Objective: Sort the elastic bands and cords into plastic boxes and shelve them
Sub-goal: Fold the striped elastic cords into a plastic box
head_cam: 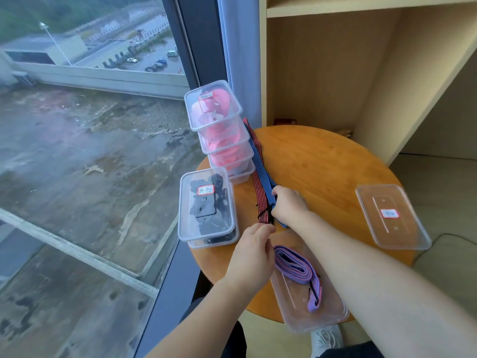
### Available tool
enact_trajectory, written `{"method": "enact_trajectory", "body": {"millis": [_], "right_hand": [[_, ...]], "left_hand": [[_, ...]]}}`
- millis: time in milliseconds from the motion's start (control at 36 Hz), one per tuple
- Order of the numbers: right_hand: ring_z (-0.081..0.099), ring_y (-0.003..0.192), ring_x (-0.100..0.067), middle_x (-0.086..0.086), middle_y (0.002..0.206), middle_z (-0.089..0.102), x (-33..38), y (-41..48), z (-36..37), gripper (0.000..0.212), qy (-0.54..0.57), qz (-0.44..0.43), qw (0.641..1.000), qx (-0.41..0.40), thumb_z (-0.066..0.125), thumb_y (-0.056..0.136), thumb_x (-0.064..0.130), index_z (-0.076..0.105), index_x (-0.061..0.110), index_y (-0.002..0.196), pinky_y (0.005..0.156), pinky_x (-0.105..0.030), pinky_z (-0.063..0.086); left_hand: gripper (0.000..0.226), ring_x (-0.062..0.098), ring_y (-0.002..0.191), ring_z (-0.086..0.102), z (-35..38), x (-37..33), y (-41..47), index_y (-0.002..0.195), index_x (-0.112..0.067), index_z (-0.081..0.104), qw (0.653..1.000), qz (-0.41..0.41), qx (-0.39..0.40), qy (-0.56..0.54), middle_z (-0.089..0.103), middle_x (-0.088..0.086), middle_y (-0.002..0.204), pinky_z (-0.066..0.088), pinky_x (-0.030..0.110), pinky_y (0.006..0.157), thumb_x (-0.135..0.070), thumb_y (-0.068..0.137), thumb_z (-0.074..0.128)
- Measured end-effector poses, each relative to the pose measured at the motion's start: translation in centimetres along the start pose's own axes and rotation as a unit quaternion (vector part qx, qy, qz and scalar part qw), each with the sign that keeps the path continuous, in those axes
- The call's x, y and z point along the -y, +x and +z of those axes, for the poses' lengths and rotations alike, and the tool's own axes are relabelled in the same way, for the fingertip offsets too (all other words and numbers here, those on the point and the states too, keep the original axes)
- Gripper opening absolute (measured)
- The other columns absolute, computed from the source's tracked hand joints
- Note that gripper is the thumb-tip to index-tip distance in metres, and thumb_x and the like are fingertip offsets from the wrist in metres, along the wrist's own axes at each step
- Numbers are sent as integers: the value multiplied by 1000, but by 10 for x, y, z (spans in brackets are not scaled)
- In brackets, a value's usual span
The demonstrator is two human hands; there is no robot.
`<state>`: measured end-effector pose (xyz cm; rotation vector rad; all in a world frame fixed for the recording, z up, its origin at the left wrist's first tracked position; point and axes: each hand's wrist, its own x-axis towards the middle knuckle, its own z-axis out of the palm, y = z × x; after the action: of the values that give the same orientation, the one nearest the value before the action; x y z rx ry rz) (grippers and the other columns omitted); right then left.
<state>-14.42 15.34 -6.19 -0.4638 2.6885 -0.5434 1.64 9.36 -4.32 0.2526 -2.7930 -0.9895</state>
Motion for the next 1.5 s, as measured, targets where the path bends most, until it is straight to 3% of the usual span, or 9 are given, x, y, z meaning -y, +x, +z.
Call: {"method": "enact_trajectory", "body": {"millis": [167, 417, 611, 722, 917, 1000, 1139, 1361, 1500], "right_hand": [[57, 103, -32, -8, 110, 64, 2, -1, -7, 34, 37, 3, 999, -39, 61, 85, 11, 51, 15, 116, 71, -31, 38], [62, 99, -30, -12, 109, 68, -20, -21, -71, 26, 75, -8, 990, -119, 63, 85, 11, 67, 10, 111, 80, -35, 52], [63, 100, -24, -6, 113, 69, -38, -55, -128, 29, 58, -35, 977, -203, 62, 88, 14, 67, 15, 116, 75, -31, 55], [63, 97, -21, -5, 110, 68, -42, -82, -154, 30, 80, -61, 962, -253, 63, 87, 11, 66, 16, 116, 78, -32, 56], [59, 79, -13, 3, 88, 62, -34, -131, -207, 25, 142, -165, 930, -295, 73, 80, 8, 60, 19, 98, 67, -24, 50], [61, 79, -10, 8, 85, 60, -26, -148, -221, 28, 162, -197, 921, -293, 72, 83, 5, 56, 20, 101, 66, -20, 53], [67, 81, -15, -3, 90, 69, -14, -166, -232, 30, 223, -246, 909, -253, 62, 88, -3, 55, 13, 114, 78, -39, 57], [64, 91, -28, -12, 95, 69, -1, -171, -223, 44, 274, -268, 897, -219, 58, 94, 2, 54, 10, 137, 89, -35, 52], [69, 95, -18, -5, 98, 73, 4, -165, -207, 27, 363, -252, 883, -155, 58, 97, 19, 61, 15, 124, 88, -25, 54]], "left_hand": [[34, 16, 113, 56, -7, -2, -1, 121, -7, 63, 1000, 2, -3, 4, 61, 2, 120, 39, 15, 95, 1, 91, 47], [33, 12, 104, 56, -20, -26, 10, 118, -7, 64, 1000, 19, -17, 2, 61, 0, 113, 29, -2, 85, 2, 91, 48], [32, 15, 102, 59, -33, -53, 19, 116, -8, 65, 998, 63, -31, 4, 63, 1, 111, 39, 13, 87, 0, 89, 51], [30, 16, 102, 58, -47, -76, 32, 117, -9, 65, 995, 81, -54, 10, 63, 2, 113, 28, 3, 83, -3, 89, 56], [26, 8, 91, 54, -84, -131, 65, 120, -13, 63, 983, 151, -100, -16, 63, -1, 116, 41, 16, 80, -12, 96, 55], [27, 5, 88, 53, -96, -149, 70, 124, -17, 60, 980, 171, -99, -28, 62, -5, 114, 41, 12, 76, -17, 98, 55], [27, 2, 88, 58, -108, -167, 70, 124, -19, 60, 975, 188, -78, -91, 65, -10, 107, 41, 1, 71, -17, 98, 56], [19, 7, 79, 65, -118, -161, 66, 113, -24, 60, 970, 161, -46, -179, 68, -5, 90, 55, 24, 73, -16, 96, 60], [15, 12, 76, 71, -122, -152, 66, 97, -22, 61, 947, 138, -55, -286, 72, 1, 84, 57, 25, 72, -7, 94, 60]]}}
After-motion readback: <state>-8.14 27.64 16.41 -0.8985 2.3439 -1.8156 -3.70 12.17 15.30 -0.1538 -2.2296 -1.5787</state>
